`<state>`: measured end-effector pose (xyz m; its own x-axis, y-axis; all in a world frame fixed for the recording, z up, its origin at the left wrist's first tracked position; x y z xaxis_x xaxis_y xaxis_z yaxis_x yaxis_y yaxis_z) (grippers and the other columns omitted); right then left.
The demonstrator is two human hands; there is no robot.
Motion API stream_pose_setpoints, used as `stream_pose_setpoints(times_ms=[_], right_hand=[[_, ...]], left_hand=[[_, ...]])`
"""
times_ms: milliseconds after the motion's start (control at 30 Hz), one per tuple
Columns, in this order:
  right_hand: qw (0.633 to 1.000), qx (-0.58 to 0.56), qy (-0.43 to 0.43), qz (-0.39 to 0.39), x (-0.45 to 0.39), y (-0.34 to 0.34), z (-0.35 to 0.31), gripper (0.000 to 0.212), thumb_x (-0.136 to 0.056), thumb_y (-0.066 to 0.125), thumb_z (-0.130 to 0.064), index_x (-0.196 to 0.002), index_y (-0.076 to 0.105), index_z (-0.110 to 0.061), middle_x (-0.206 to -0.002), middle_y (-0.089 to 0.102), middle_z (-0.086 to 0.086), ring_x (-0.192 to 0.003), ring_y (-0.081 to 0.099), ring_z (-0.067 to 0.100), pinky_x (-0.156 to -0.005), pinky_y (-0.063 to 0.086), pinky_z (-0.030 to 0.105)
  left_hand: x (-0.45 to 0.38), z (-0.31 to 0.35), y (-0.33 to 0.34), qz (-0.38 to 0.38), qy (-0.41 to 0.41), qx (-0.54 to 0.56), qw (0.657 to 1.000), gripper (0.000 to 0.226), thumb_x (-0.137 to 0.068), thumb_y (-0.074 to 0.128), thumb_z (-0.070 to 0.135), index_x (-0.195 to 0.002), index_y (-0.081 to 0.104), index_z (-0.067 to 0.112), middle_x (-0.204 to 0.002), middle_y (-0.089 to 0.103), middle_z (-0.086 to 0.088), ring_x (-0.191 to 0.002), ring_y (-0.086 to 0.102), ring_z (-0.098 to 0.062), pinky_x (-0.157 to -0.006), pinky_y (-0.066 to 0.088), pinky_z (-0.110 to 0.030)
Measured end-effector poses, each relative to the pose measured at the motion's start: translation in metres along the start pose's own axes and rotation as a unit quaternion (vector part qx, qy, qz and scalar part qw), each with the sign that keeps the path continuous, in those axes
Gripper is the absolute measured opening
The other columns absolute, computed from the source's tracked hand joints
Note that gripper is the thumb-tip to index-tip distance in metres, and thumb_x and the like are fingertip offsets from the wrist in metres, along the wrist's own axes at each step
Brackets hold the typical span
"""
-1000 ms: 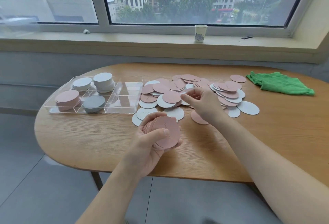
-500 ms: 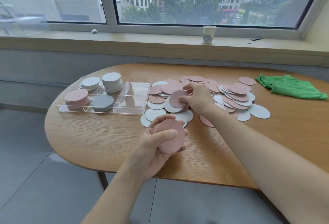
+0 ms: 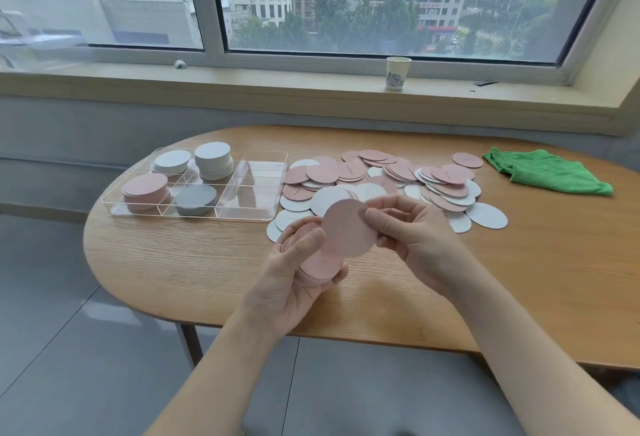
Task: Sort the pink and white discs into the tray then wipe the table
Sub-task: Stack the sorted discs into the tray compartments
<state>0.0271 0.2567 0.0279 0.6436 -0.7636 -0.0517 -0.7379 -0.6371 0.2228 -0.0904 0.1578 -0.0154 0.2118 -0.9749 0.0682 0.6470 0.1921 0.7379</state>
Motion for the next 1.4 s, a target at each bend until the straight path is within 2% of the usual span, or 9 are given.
stream_pose_setpoints(times_ms=[267, 400, 567, 633, 733, 833, 1033, 1200, 1400], right_hand=[[0.979, 0.181, -0.081, 0.035, 0.017, 0.019, 0.01, 0.011, -0.08, 0.084, -0.015, -0.083, 0.074, -0.015, -0.084, 0.074, 0.009, -0.074, 0.065, 0.014, -0.066, 0.05, 0.023], [0.978, 0.188, -0.075, 0.048, 0.02, 0.012, 0.007, 0.017, -0.078, 0.086, -0.018, -0.085, 0.074, -0.009, -0.086, 0.075, 0.013, -0.08, 0.07, 0.03, -0.079, 0.058, 0.041], [0.968, 0.241, -0.053, 0.045, 0.015, 0.002, 0.005, 0.026, -0.073, 0.09, -0.031, -0.084, 0.074, -0.014, -0.083, 0.074, 0.01, -0.073, 0.067, 0.015, -0.075, 0.057, 0.037], [0.949, 0.302, -0.052, 0.074, 0.008, -0.017, 0.001, 0.026, -0.074, 0.088, -0.04, -0.082, 0.074, -0.019, -0.08, 0.074, 0.004, -0.072, 0.064, 0.01, -0.072, 0.054, 0.033], [0.876, 0.445, -0.068, 0.174, -0.004, -0.067, -0.015, 0.024, -0.082, 0.081, -0.041, -0.086, 0.073, -0.019, -0.079, 0.071, -0.004, -0.073, 0.063, 0.007, -0.068, 0.046, 0.021], [0.827, 0.506, -0.032, 0.243, -0.01, -0.118, -0.019, 0.033, -0.083, 0.08, -0.038, -0.1, 0.07, -0.012, -0.091, 0.07, 0.003, -0.086, 0.063, 0.018, -0.079, 0.047, 0.028], [0.832, 0.49, 0.0, 0.26, -0.019, -0.14, -0.007, 0.046, -0.078, 0.084, -0.043, -0.111, 0.067, -0.015, -0.089, 0.066, -0.004, -0.094, 0.062, 0.017, -0.082, 0.044, 0.029], [0.834, 0.479, 0.038, 0.27, -0.025, -0.141, 0.0, 0.042, -0.071, 0.088, -0.043, -0.102, 0.066, -0.024, -0.081, 0.063, -0.018, -0.095, 0.064, 0.015, -0.089, 0.052, 0.037], [0.872, 0.402, 0.059, 0.273, -0.028, -0.14, 0.005, 0.034, -0.07, 0.091, -0.028, -0.097, 0.071, -0.02, -0.081, 0.067, -0.014, -0.077, 0.062, 0.004, -0.071, 0.045, 0.023]], left_hand=[[0.005, -0.002, 0.005, -0.019, 0.0, -0.048, 0.999, 0.068, -0.053, 0.103, 0.017, -0.112, 0.068, 0.017, -0.107, 0.069, -0.015, -0.094, 0.07, -0.032, -0.073, 0.061, -0.045], [0.008, -0.005, 0.01, -0.043, -0.005, -0.053, 0.998, 0.05, -0.07, 0.083, 0.002, -0.115, 0.067, 0.016, -0.107, 0.068, -0.018, -0.097, 0.07, -0.035, -0.079, 0.06, -0.053], [0.007, -0.008, 0.017, -0.055, -0.014, -0.081, 0.995, 0.049, -0.069, 0.081, 0.004, -0.114, 0.068, 0.017, -0.107, 0.067, -0.018, -0.1, 0.069, -0.038, -0.073, 0.06, -0.048], [0.005, -0.01, 0.015, -0.038, -0.022, -0.079, 0.996, 0.049, -0.068, 0.082, 0.005, -0.113, 0.068, 0.017, -0.111, 0.066, -0.018, -0.101, 0.068, -0.04, -0.07, 0.058, -0.046], [0.002, -0.015, 0.015, -0.027, -0.031, -0.065, 0.997, 0.047, -0.067, 0.083, 0.006, -0.11, 0.07, 0.017, -0.114, 0.065, -0.019, -0.101, 0.067, -0.04, -0.068, 0.056, -0.045], [0.002, -0.02, 0.021, -0.042, -0.04, -0.066, 0.996, 0.046, -0.067, 0.082, 0.006, -0.109, 0.069, 0.017, -0.115, 0.065, -0.02, -0.1, 0.067, -0.038, -0.067, 0.057, -0.044], [-0.002, -0.027, 0.025, -0.048, -0.051, -0.091, 0.993, 0.046, -0.067, 0.083, 0.004, -0.109, 0.069, 0.015, -0.113, 0.066, -0.021, -0.101, 0.066, -0.041, -0.068, 0.055, -0.046], [-0.004, -0.029, 0.023, -0.044, -0.057, -0.1, 0.992, 0.048, -0.066, 0.084, 0.004, -0.111, 0.069, 0.016, -0.115, 0.067, -0.021, -0.102, 0.066, -0.041, -0.07, 0.056, -0.047], [-0.004, -0.03, 0.024, -0.048, -0.06, -0.111, 0.991, 0.048, -0.066, 0.085, 0.003, -0.11, 0.069, 0.015, -0.115, 0.067, -0.02, -0.103, 0.065, -0.04, -0.072, 0.055, -0.048]])
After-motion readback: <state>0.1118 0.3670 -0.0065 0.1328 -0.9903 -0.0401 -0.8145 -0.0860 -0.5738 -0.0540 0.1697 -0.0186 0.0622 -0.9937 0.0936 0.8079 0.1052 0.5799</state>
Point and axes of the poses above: each hand's wrist, its own x-axis away from the middle knuckle, its own y-axis out of the palm, z = x × y, the point moved 10 cm from there along -x, towards the middle knuckle
